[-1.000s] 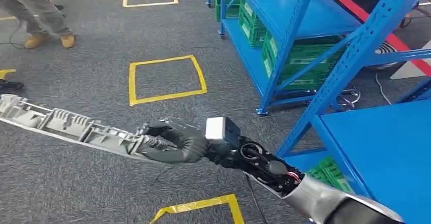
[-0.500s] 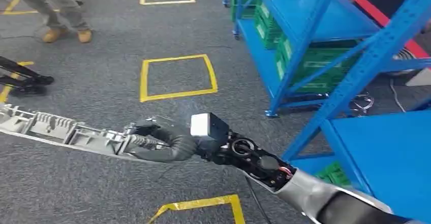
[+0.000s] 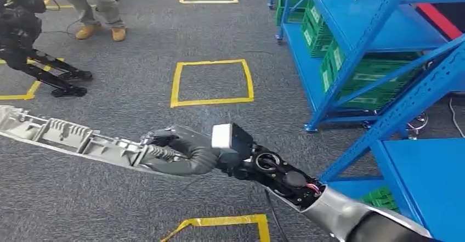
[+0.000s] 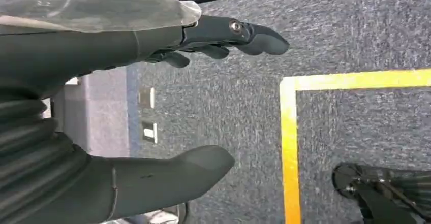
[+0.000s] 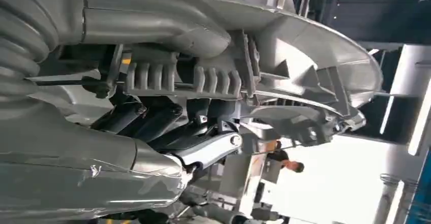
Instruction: Take the parts from the cabinet and place them on the table.
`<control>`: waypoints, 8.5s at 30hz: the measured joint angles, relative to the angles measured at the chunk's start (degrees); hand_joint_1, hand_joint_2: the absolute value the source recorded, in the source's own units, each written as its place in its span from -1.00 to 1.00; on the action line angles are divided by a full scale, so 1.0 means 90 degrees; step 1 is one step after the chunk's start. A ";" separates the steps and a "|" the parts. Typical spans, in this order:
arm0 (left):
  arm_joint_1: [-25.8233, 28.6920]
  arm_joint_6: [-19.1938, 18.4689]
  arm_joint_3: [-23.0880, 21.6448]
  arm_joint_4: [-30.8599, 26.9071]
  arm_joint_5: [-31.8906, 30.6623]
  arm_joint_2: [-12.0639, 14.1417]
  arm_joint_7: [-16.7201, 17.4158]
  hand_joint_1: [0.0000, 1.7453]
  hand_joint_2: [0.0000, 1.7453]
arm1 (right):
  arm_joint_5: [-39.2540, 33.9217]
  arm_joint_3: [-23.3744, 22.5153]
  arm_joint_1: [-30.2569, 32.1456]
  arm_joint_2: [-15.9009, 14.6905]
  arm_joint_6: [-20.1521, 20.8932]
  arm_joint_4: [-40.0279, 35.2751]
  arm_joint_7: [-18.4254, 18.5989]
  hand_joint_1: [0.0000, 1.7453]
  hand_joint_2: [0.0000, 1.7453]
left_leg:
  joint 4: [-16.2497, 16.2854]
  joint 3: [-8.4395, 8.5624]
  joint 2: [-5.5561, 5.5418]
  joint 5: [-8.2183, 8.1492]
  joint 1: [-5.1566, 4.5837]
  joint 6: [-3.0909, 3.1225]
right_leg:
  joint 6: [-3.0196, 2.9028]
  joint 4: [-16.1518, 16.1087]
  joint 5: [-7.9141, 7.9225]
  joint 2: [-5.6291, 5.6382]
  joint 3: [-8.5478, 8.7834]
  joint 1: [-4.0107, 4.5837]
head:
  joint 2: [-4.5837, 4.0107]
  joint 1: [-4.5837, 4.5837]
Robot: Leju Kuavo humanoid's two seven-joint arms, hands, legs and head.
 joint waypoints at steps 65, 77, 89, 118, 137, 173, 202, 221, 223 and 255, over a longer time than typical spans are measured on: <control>0.0022 -0.0061 -0.0002 0.0000 -0.0092 -0.0168 0.0000 -1.00 1.00 | -0.0015 0.0342 -0.0226 0.0056 0.0058 0.0223 0.0143 1.00 1.00 | 0.0087 -0.0079 0.0130 -0.0064 -0.0043 -0.0024 | -0.0116 -0.0094 0.0069 -0.0105 0.0004 -0.0012 | 0.0000 -0.0003; 0.0001 -0.0070 -0.0002 0.0000 -0.0090 -0.0141 0.0027 -1.00 1.00 | 0.0005 0.0347 -0.0216 0.0049 0.0054 0.0223 0.0168 1.00 1.00 | 0.0082 -0.0133 0.0362 0.0006 0.0096 -0.0179 | 0.0018 -0.0021 -0.0007 -0.0224 -0.0005 0.0004 | 0.0000 -0.0168; 0.0009 -0.0070 -0.0002 0.0000 -0.0087 -0.0138 0.0100 -1.00 1.00 | 0.0002 0.0342 -0.0150 0.0036 0.0056 0.0214 0.0182 1.00 1.00 | 0.0041 -0.0028 0.0170 0.0003 0.0050 0.0061 | 0.0120 0.0772 -0.0195 -0.0162 -0.0334 -0.0057 | 0.0000 0.0032; 0.0009 -0.0063 -0.0002 0.0000 -0.0092 -0.0177 0.0090 -1.00 1.00 | 0.0189 0.0364 -0.0145 0.0000 0.0056 0.0121 0.0233 1.00 1.00 | -0.0002 -0.0094 -0.0009 0.0096 0.0053 0.0068 | 0.0157 0.1724 -0.0727 -0.0185 -0.0711 -0.0019 | 0.0000 0.0010; 0.0002 -0.0063 -0.0002 0.0000 -0.0046 -0.0216 0.0090 -1.00 1.00 | 0.0228 0.0423 -0.0191 0.0002 0.0114 0.0119 0.0245 1.00 1.00 | -0.0040 -0.0078 0.0777 0.0093 -0.0002 -0.0199 | -0.0031 -0.0076 -0.0106 -0.0702 0.0163 0.0034 | 0.0000 -0.0236; 0.0019 -0.0063 -0.0002 -0.0002 -0.0092 -0.0199 0.0080 -1.00 1.00 | 0.0362 0.0486 -0.0297 0.0002 0.0253 0.0187 0.0121 1.00 1.00 | -0.0043 -0.0136 0.0424 0.0143 0.0071 -0.0040 | 0.0172 0.0235 -0.0389 -0.0476 0.0096 -0.0055 | 0.0000 -0.0129; 0.0027 -0.0070 0.0000 -0.0002 -0.0068 -0.0214 0.0100 -1.00 1.00 | 0.0488 0.0556 -0.0289 0.0022 0.0328 0.0194 0.0160 1.00 1.00 | -0.0059 -0.0179 0.0499 0.0193 0.0068 -0.0094 | 0.0139 -0.0097 -0.0169 -0.0871 0.0247 -0.0022 | 0.0000 -0.0155; 0.0030 -0.0070 0.0000 0.0000 -0.0087 -0.0238 0.0104 -1.00 1.00 | 0.0330 0.0576 -0.0265 0.0019 0.0442 0.0226 0.0146 1.00 1.00 | 0.1376 -0.0925 0.0183 -0.0509 0.0079 -0.0311 | -0.0111 -0.0073 -0.0053 -0.0067 0.0138 -0.0094 | 0.0000 -0.0148; 0.0028 -0.0070 0.0000 0.0000 -0.0090 -0.0238 0.0095 -1.00 1.00 | 0.0282 0.0576 -0.0232 0.0019 0.0430 0.0226 0.0180 1.00 1.00 | 0.2110 -0.1282 0.0254 -0.0721 0.0082 -0.0333 | -0.0113 -0.0070 -0.0060 -0.0152 0.0129 -0.0091 | 0.0000 -0.0168; 0.0076 -0.0214 -0.0002 0.0000 -0.0221 -0.0204 0.0078 -1.00 1.00 | 0.0226 0.0476 -0.0053 0.0012 0.0214 0.0175 0.0253 1.00 1.00 | 0.1840 -0.1154 0.0268 -0.1255 0.0081 -0.0306 | -0.0159 -0.0057 -0.0472 -0.0134 0.0601 -0.0081 | 0.0000 -0.0148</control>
